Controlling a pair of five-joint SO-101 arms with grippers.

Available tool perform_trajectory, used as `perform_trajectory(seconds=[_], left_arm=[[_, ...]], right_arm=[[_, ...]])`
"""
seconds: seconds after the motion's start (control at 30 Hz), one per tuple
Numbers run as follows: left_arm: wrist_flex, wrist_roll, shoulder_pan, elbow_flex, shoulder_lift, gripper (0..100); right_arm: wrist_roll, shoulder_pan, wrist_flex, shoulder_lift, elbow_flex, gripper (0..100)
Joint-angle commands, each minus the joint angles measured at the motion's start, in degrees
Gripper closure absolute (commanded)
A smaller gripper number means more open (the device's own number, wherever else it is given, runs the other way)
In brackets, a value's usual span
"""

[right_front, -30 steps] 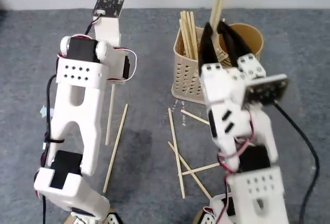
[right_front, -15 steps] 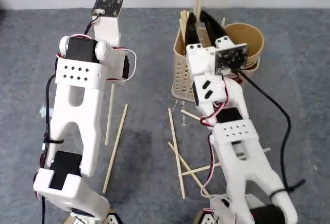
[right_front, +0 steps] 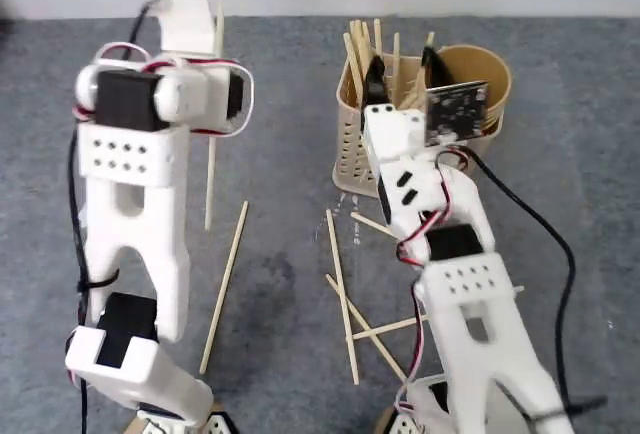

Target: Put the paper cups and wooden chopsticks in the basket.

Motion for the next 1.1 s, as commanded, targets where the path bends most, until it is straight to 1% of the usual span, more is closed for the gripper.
perform_trajectory(seconds=[0.0,0.17,0.27,0.37,0.5,0.7,0.9,1.07], left_arm=[[-1.41,-0.62,0.18,-7.78,-2.64,99],[-9.14,-0.62,0.18,-11.3,-2.73,99],[-14.68,-0.62,1.49,-12.09,-2.73,99],[-19.69,-0.62,4.57,-12.09,-2.9,99],[-26.37,-0.7,9.93,-12.09,-2.99,99],[-40.09,-0.44,15.47,-8.75,-2.73,99],[-53.1,9.41,17.49,-0.48,-2.73,99],[-59.52,10.02,17.93,9.27,-2.99,99]], right_arm=[[-4.66,-0.22,15.43,-10.68,-0.35,86.8],[-4.92,-3.82,32.4,-21.58,-0.09,98.4],[-5.27,-5.23,41.89,-25.98,0.09,98.3],[-5.27,-6.64,47.52,-29.32,3.25,99.0],[-5.27,-6.46,47.87,-33.27,10.11,99.0],[-5.27,-6.37,47.96,-41.01,17.14,99.0],[-5.36,-4.35,47.96,-49.19,23.47,99.0],[-5.36,-4.09,47.96,-55.87,27.08,99.0]])
